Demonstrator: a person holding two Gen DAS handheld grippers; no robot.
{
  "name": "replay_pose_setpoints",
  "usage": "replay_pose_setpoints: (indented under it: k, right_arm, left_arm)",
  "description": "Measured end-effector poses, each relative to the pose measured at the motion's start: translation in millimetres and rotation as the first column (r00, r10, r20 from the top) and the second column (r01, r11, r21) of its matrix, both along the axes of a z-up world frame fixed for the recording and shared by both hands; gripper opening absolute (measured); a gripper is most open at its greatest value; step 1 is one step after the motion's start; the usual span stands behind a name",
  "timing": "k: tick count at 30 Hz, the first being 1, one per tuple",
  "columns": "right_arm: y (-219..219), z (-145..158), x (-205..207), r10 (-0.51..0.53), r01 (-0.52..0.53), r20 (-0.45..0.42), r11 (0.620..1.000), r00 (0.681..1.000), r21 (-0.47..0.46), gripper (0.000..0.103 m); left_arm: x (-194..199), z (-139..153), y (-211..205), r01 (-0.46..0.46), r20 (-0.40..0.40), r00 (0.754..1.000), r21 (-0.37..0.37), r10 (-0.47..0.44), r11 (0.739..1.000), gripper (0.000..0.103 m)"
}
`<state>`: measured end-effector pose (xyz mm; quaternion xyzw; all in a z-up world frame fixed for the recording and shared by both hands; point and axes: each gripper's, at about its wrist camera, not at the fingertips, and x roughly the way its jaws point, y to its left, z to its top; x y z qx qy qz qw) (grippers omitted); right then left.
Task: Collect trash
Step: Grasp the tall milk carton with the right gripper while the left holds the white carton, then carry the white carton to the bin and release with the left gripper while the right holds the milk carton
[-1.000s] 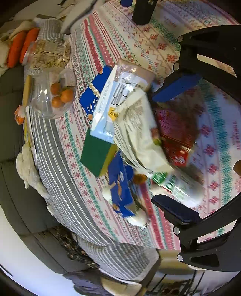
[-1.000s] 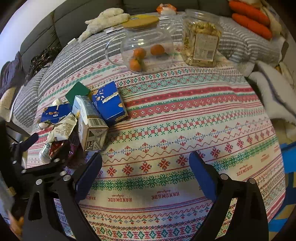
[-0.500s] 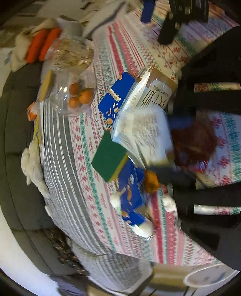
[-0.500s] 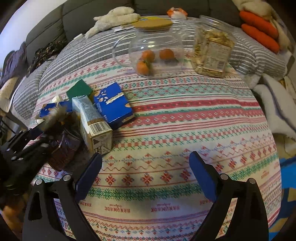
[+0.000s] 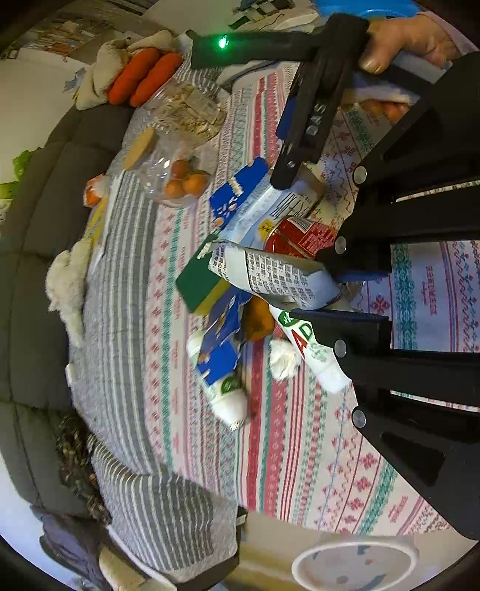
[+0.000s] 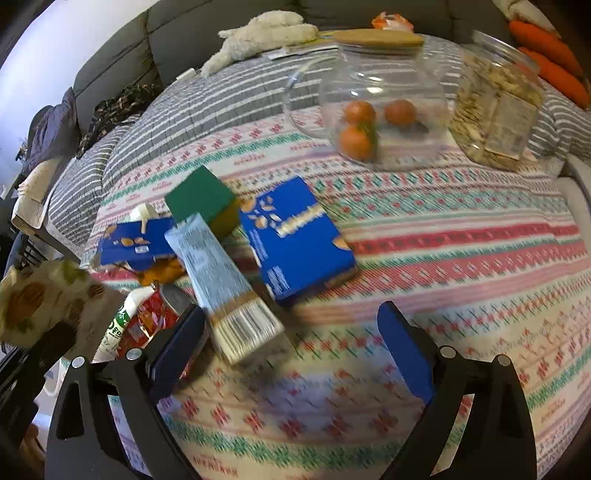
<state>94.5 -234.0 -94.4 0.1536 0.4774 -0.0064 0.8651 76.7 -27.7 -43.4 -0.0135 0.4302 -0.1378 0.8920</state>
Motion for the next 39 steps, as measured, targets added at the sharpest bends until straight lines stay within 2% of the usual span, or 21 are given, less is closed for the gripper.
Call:
replay_pose_setpoints:
  k: [2,7,8,9,10,11,12,14,25,29,39]
  right_arm:
    - [7,1,6,0.024,-0.024,0.021,1.000,0.999,-0.002,0.092]
    - [35,-2,16,0.108,-0.108,0.012,0.992,0.994,-0.063,0.074]
    - [38,-3,16,0.116,-0.115,0.007,0.991,0.993,-0.075,0.066]
    - [41,-5,16,0.127,-0.126,-0.004,0.988,0.992,-0.083,0.052]
    - [45,-8,17,0.148,-0.150,-0.029,0.986,0.989,-0.077,0.048]
    - [46,-10,15,0.152,-0.154,-0.034,0.985,0.988,-0.071,0.039]
    - [47,-11,14,0.151,-0.153,-0.039,0.985,0.988,-0.084,0.037]
    - [48,-10,10,0.151,-0.154,-0.035,0.983,0.988,-0.105,0.036]
    - [41,27,-8,0.134,-0.128,0.071,0.989,0.988,-0.077,0.036]
    - [49,31,-7,0.150,-0.145,0.080,0.987,0.985,-0.067,0.036]
    - [80,39,-12,0.225,-0.222,0.109,0.974,0.968,-0.041,0.036]
  left_arm:
    - [-2,2,5,-0.009,0.011,1.000,0.012,0.009,1.000,0.012]
    - [0,3,17,-0.019,0.014,1.000,0.026,0.019,0.999,0.012]
    - [1,5,19,-0.024,0.017,1.000,0.021,0.023,1.000,0.012]
    - [1,6,22,-0.029,0.020,0.999,0.014,0.029,0.999,0.012]
    - [1,9,25,-0.035,0.025,0.999,0.006,0.034,0.999,0.012]
    - [1,10,27,-0.037,0.028,0.999,0.001,0.037,0.999,0.012]
    - [1,12,28,-0.041,0.032,0.999,0.001,0.041,0.999,0.012]
    - [0,13,30,-0.042,0.038,0.998,0.007,0.042,0.999,0.012]
    - [-3,19,43,-0.059,0.050,0.997,0.019,0.058,0.998,0.012]
    - [-2,16,44,-0.063,0.043,0.997,0.034,0.062,0.997,0.012]
    - [3,6,81,-0.160,-0.035,0.986,0.034,0.161,0.987,0.012]
